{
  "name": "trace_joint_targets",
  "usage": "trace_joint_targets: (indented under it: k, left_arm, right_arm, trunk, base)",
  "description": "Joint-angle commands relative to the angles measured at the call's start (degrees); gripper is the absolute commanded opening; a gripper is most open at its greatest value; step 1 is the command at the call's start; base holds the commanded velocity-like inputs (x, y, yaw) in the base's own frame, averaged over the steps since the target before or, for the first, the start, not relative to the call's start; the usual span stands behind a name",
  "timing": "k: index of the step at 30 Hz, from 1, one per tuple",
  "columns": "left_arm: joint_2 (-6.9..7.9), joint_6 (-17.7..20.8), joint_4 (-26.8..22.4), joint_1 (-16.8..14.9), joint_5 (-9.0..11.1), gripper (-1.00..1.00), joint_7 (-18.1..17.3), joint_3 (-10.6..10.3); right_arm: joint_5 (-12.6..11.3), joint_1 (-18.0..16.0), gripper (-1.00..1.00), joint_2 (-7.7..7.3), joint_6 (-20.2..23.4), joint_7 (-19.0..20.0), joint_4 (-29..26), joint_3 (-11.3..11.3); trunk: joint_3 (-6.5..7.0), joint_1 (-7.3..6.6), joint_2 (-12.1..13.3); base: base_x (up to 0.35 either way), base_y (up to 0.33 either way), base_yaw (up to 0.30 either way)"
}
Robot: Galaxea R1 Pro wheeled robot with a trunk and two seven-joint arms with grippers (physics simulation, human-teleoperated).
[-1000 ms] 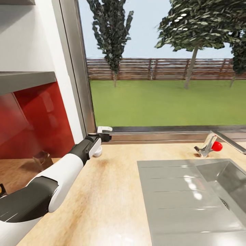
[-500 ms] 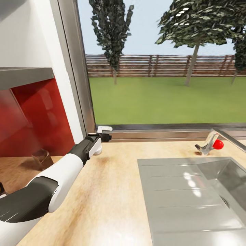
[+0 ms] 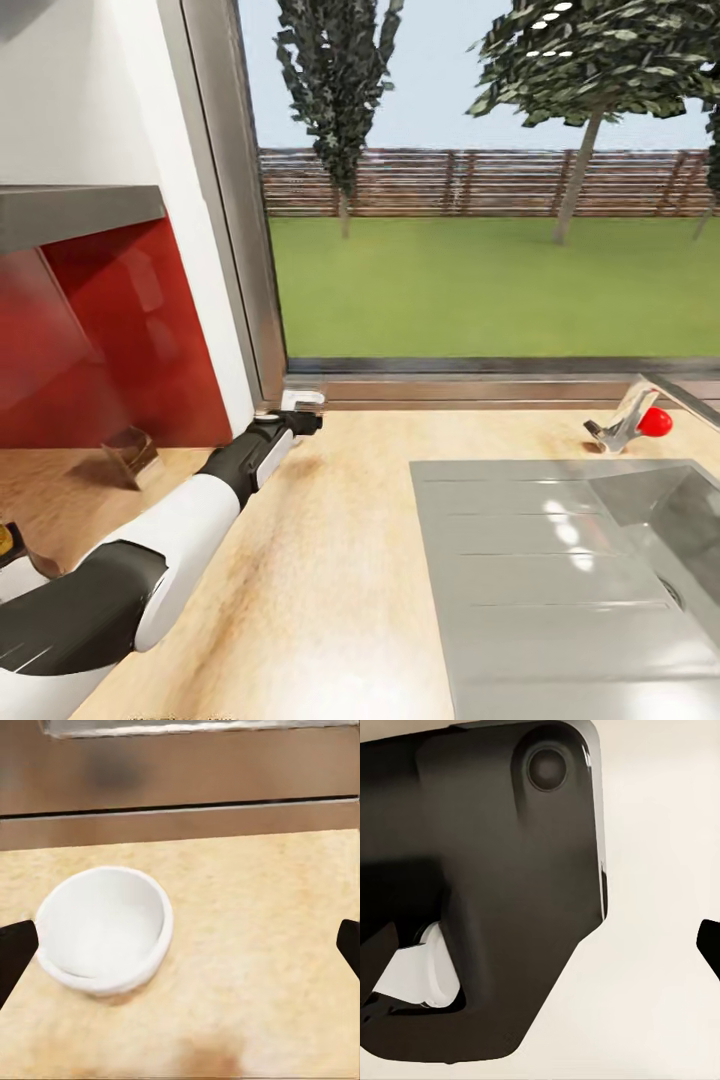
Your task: Set up a coffee station on the kitchen countertop: keep the coffee maker on the countertop, move the bottle of coffee from the kitchen shelf to the counter next to the coffee maker, place a paper coffee filter on top of the coffee maker, put the saucer next to the coffee maker with the coffee cup on the saucer, and place the electric kettle next to the coffee maker.
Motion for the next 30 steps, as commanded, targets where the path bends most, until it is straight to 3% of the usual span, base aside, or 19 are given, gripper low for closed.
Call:
trace_joint_targets:
  k: [1,14,18,30]
  left_arm:
    - [0.15,-1.0,0.1,0.8,0.6,1.00,0.5,-0.4]
    - [0.23,-2.0,-0.7,1.2,0.7,1.00,0.4,-0.4]
    - [0.15,-6.5,-0.8,1.2,0.8,1.00,0.2,-0.4]
    - [0.15,-7.3,-0.8,1.2,0.7,1.00,-0.9,-0.4]
  right_arm:
    - [-0.6,0.0,1.00,-0.02,-0.2,0.2,0.1,0.5]
    - [-0.6,0.0,1.00,-0.02,-0.2,0.2,0.0,0.5]
    - [-0.7,0.0,1.00,-0.02,-0.2,0.2,0.0,0.5]
    - [-0.7,0.0,1.00,-0.02,-0.2,0.2,0.0,0.5]
  trunk:
    - [-0.20,0.02,-0.1]
    - [-1.40,0.02,-0.1]
    - [-1.77,0.02,-0.1]
    - [-2.88,0.02,-0.1]
  base:
    - [0.000,0.000,0.080]
    - [0.000,0.000,0.060]
    - [0.000,0.000,0.002]
    - [0.000,0.000,0.000]
